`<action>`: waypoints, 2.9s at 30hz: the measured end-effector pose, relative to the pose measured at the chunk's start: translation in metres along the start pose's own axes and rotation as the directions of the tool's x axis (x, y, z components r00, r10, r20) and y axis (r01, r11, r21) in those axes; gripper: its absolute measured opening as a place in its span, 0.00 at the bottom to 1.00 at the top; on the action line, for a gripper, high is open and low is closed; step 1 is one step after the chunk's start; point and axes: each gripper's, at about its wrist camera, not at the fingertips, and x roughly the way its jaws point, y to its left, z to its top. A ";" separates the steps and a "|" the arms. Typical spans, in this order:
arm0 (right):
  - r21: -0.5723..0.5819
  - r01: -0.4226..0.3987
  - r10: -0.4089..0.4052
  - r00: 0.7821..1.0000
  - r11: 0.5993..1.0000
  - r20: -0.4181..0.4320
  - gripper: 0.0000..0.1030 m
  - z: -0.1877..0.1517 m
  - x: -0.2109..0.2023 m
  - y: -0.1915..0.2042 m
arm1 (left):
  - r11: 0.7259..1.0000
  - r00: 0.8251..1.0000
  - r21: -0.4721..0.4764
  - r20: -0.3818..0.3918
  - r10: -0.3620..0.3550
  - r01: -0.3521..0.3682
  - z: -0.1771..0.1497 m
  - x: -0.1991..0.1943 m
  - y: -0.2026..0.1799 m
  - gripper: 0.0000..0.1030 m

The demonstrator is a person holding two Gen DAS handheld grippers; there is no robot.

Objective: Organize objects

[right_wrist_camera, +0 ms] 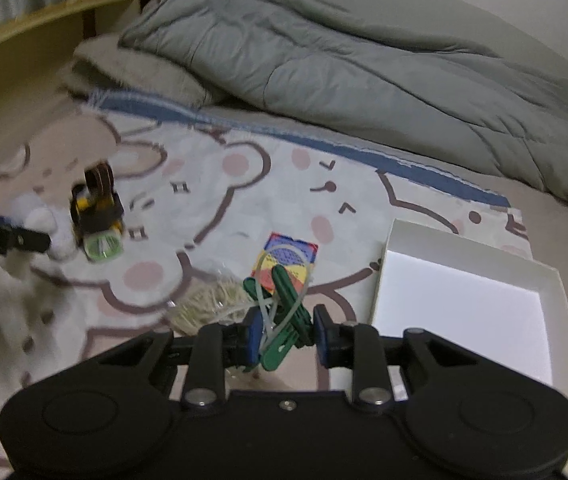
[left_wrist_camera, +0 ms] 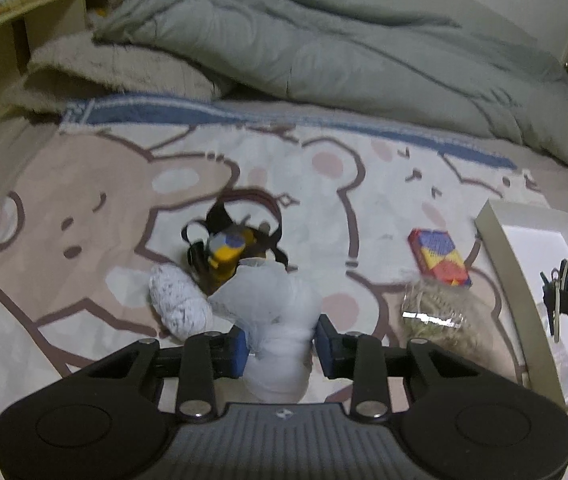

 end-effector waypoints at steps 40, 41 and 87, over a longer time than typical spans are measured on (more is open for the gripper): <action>0.282 0.014 -0.045 0.993 0.959 0.107 0.27 -0.023 -0.064 -0.061 | 0.993 0.992 0.116 0.124 -0.040 0.026 -0.003 -0.034 -0.098 0.35; 0.289 0.019 -0.052 0.993 0.957 0.108 0.27 -0.025 -0.067 -0.066 | 0.992 0.991 0.123 0.126 -0.045 0.029 -0.003 -0.034 -0.102 0.35; 0.474 0.271 -0.231 0.963 0.838 -0.142 0.27 -0.131 -0.049 -0.257 | 0.662 0.884 0.616 -0.127 -0.450 0.426 0.007 0.088 -0.386 0.35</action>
